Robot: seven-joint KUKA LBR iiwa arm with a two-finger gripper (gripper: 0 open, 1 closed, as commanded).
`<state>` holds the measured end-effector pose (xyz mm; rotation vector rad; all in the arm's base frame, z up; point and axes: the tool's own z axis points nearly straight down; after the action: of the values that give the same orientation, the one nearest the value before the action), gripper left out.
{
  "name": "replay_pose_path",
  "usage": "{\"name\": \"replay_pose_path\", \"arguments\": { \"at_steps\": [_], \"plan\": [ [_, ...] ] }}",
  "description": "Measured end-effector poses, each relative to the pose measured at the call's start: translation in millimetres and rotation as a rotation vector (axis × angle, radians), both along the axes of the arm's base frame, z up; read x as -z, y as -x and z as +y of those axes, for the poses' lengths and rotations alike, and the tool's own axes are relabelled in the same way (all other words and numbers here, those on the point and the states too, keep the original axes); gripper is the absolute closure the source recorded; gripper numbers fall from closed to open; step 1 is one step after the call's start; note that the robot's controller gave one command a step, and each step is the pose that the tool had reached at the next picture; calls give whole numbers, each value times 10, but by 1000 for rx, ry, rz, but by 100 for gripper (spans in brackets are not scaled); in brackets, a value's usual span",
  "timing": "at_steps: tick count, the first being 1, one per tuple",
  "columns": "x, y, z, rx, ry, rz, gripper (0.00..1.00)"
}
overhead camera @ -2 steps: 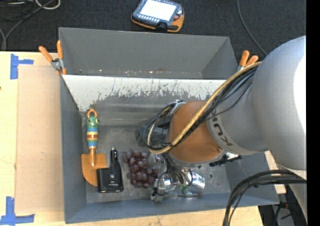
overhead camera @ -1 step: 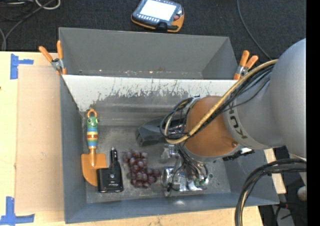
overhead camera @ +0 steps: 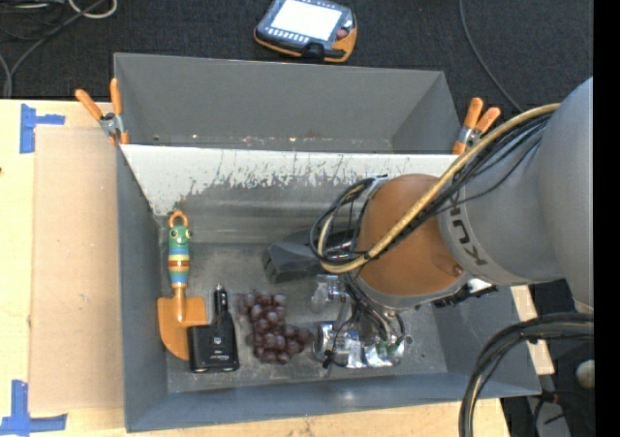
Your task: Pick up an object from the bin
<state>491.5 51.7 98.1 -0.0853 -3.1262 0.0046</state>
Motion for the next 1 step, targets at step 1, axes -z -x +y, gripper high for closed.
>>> {"name": "replay_pose_path", "arguments": {
  "at_steps": [1],
  "plan": [
    [-113,-94,-33,-132,-4,-7,100]
  ]
}}
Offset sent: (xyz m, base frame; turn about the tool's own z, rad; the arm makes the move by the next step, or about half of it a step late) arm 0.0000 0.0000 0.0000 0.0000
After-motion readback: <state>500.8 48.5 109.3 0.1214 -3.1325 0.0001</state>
